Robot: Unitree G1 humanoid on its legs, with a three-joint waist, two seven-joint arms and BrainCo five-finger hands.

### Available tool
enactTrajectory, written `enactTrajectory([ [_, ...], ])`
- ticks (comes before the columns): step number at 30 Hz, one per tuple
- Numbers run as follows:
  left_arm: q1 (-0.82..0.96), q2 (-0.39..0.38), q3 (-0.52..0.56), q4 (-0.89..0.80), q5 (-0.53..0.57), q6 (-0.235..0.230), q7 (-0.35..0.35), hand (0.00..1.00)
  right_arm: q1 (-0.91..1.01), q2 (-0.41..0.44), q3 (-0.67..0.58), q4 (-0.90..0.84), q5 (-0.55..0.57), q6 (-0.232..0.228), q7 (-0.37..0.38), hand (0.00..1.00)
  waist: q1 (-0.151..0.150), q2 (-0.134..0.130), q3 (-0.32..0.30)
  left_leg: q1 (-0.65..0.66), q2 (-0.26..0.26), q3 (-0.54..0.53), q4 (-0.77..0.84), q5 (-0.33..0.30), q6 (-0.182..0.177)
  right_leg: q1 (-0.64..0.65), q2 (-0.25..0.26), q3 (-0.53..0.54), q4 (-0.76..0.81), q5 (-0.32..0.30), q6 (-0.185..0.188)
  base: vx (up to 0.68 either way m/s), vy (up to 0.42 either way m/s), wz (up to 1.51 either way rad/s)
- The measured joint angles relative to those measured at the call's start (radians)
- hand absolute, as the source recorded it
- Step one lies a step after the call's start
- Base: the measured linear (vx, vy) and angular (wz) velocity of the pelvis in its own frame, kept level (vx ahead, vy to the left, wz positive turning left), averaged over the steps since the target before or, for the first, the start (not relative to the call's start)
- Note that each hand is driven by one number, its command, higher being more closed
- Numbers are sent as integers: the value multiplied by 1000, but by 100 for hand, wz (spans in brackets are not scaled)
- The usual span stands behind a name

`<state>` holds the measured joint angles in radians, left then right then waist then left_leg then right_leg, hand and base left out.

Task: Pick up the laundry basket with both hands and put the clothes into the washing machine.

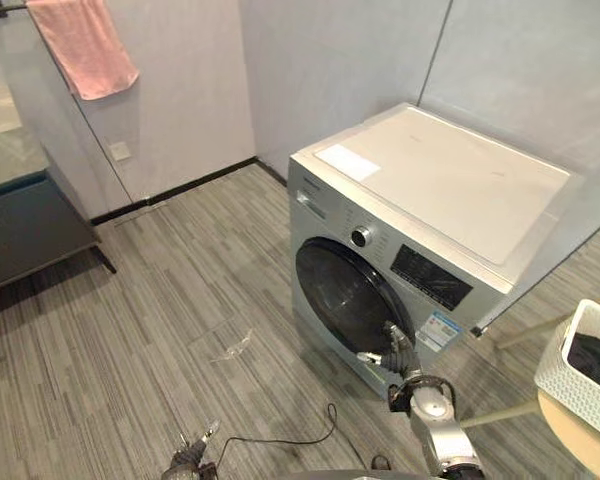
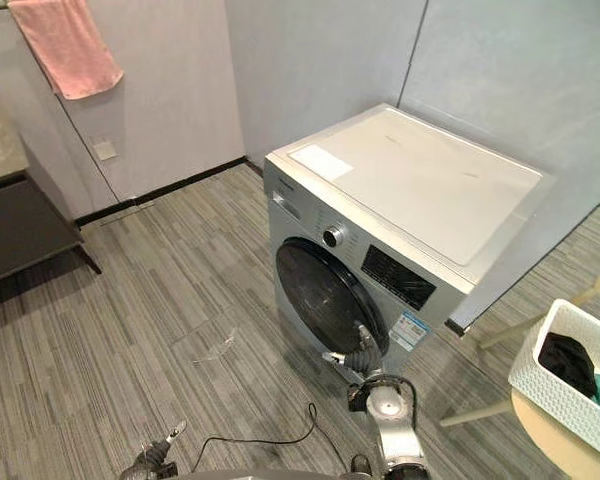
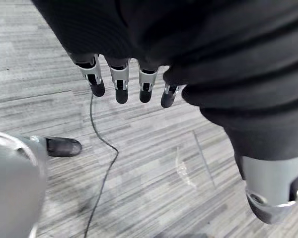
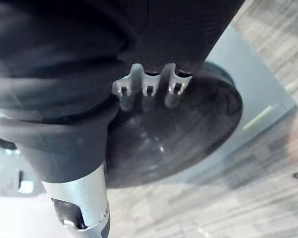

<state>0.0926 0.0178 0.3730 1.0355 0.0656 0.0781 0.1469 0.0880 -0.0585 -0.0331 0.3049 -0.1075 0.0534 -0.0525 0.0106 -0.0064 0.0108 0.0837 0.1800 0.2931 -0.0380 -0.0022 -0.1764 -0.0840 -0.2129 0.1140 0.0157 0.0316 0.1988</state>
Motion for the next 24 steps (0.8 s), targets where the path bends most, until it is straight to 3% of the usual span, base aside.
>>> enactTrajectory([
  [5, 6, -18, 33, 1, 34, 2, -4, 0, 2, -63, -79, -64, 0, -6, -21, 0, 2, 17, 0, -16, 8, -40, -32, 19, -11, -9, 11, -26, -4, 5, 2, -41, -51, 14],
  [10, -3, 7, 30, -7, 35, -2, -10, 0, -33, -95, -117, -53, -1, -8, -43, 0, 6, -20, 13, -65, 15, -94, -33, 41, -7, -20, 14, -74, -11, 13, 2, 20, -29, 28],
  [13, -18, 26, 21, -11, 34, -3, -11, 0, -152, -131, -146, 50, 2, -8, -65, 0, 5, -38, 47, -95, 12, -119, -28, 55, 1, -35, 8, -94, -10, 19, 5, 23, -9, 24],
  [16, -52, 37, 9, -24, 24, -11, -4, 0, -273, -148, -136, 185, 64, -8, -80, 0, 11, -26, 111, -124, 8, -145, -14, 60, 7, -44, 3, -113, 2, 20, 5, -28, -1, 21],
  [20, -60, 35, -29, -55, 0, -23, 12, 0, -444, -195, -135, 339, 112, -5, -98, 0, 35, 10, 194, -164, 8, -152, -14, 79, 6, -91, 4, -108, 20, 26, 2, -94, -3, 3],
  [24, -75, 34, -65, -72, -49, -28, 32, 0, -561, -217, -138, 421, 162, -4, -119, 0, 30, 24, 288, -197, 3, -155, -16, 96, 9, -124, 1, -100, 17, 50, 3, -104, 6, 0],
])
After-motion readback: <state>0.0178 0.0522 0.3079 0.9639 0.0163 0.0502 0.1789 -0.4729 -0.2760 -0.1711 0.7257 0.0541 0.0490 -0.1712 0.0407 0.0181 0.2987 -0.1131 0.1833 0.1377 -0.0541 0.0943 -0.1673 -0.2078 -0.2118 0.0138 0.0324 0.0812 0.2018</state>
